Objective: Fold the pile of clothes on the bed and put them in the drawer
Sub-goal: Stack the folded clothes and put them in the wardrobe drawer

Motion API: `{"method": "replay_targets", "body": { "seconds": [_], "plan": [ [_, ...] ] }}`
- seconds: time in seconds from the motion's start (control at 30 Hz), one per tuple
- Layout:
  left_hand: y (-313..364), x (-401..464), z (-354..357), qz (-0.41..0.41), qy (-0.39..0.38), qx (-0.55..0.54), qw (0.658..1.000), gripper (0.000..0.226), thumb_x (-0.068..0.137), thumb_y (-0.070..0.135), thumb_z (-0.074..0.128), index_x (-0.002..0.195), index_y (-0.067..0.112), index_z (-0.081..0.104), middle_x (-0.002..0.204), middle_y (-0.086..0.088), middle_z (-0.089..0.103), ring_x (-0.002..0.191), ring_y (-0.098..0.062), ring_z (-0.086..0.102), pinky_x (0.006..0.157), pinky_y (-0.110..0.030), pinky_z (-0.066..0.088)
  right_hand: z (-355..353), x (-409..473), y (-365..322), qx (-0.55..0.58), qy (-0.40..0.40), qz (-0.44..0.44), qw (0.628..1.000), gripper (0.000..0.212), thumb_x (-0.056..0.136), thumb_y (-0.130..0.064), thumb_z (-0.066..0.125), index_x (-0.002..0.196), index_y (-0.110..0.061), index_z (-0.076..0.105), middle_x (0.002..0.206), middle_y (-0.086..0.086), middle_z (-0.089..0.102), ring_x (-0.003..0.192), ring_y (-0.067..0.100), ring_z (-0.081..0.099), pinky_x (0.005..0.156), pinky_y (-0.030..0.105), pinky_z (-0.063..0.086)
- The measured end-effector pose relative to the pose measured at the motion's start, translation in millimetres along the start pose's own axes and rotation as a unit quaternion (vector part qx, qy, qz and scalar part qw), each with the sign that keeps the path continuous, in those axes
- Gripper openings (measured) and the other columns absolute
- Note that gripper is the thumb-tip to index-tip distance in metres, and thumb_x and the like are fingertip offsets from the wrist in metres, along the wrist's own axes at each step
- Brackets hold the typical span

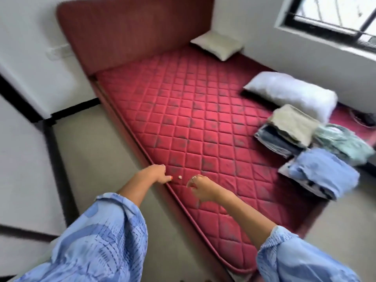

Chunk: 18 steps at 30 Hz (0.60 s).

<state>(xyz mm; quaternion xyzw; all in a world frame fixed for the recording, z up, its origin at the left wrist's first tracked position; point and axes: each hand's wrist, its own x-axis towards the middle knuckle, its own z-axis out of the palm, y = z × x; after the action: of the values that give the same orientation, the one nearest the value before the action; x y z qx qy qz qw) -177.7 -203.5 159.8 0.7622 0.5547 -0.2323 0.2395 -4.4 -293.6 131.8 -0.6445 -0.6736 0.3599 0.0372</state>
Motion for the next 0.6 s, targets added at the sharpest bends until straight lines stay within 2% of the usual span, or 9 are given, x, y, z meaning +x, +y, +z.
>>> {"method": "replay_targets", "body": {
  "seconds": [0.1,0.2,0.37,0.43,0.53,0.6],
  "plan": [
    [64,9,0,0.075,0.009,0.015,0.997,0.061,0.096,0.045,0.049,0.139,0.002,0.042,0.143,-0.017,0.046,0.131,-0.030,0.045,0.106,-0.033,0.036,-17,-36,43,0.008,0.037,0.051,0.998,0.033,0.087,-0.003,0.046,0.112,-0.006,0.067,0.119,0.014,0.065,0.116,0.029,0.055,0.100,0.031,0.040],
    [108,18,1,0.115,-0.005,0.028,0.993,0.059,0.096,0.044,0.049,0.138,0.004,0.044,0.142,-0.017,0.048,0.130,-0.031,0.046,0.105,-0.033,0.037,-29,-58,76,0.015,0.056,0.087,0.995,0.031,0.085,-0.001,0.046,0.106,-0.003,0.069,0.116,0.016,0.067,0.113,0.032,0.058,0.097,0.036,0.043],
    [162,25,11,0.132,-0.084,0.041,0.987,0.055,0.098,0.044,0.046,0.134,0.003,0.049,0.140,-0.014,0.051,0.123,-0.028,0.051,0.093,-0.028,0.040,-37,-96,125,0.034,0.053,0.147,0.987,0.031,0.086,-0.003,0.046,0.108,-0.001,0.068,0.117,0.016,0.067,0.111,0.034,0.059,0.093,0.033,0.045],
    [185,31,10,0.128,-0.122,0.015,0.984,0.060,0.098,0.048,0.044,0.135,0.001,0.049,0.139,-0.014,0.051,0.115,-0.026,0.054,0.088,-0.028,0.041,-43,-115,144,0.060,0.067,0.168,0.982,0.030,0.089,-0.006,0.048,0.111,-0.004,0.069,0.119,0.012,0.067,0.113,0.029,0.059,0.092,0.027,0.041],
    [227,40,8,0.133,-0.144,-0.066,0.978,0.069,0.096,0.052,0.044,0.141,-0.001,0.041,0.141,-0.016,0.047,0.122,-0.031,0.053,0.094,-0.036,0.044,-53,-143,184,0.091,0.098,0.212,0.968,0.030,0.091,-0.009,0.050,0.114,-0.007,0.068,0.121,0.009,0.066,0.115,0.024,0.058,0.093,0.024,0.040],
    [260,42,6,0.142,-0.143,-0.112,0.973,0.066,0.096,0.052,0.044,0.139,0.002,0.043,0.141,-0.014,0.048,0.124,-0.030,0.051,0.097,-0.037,0.043,-62,-162,216,0.099,0.110,0.236,0.960,0.029,0.091,-0.008,0.050,0.114,-0.006,0.068,0.120,0.009,0.066,0.114,0.023,0.059,0.090,0.023,0.040]
  ]
}}
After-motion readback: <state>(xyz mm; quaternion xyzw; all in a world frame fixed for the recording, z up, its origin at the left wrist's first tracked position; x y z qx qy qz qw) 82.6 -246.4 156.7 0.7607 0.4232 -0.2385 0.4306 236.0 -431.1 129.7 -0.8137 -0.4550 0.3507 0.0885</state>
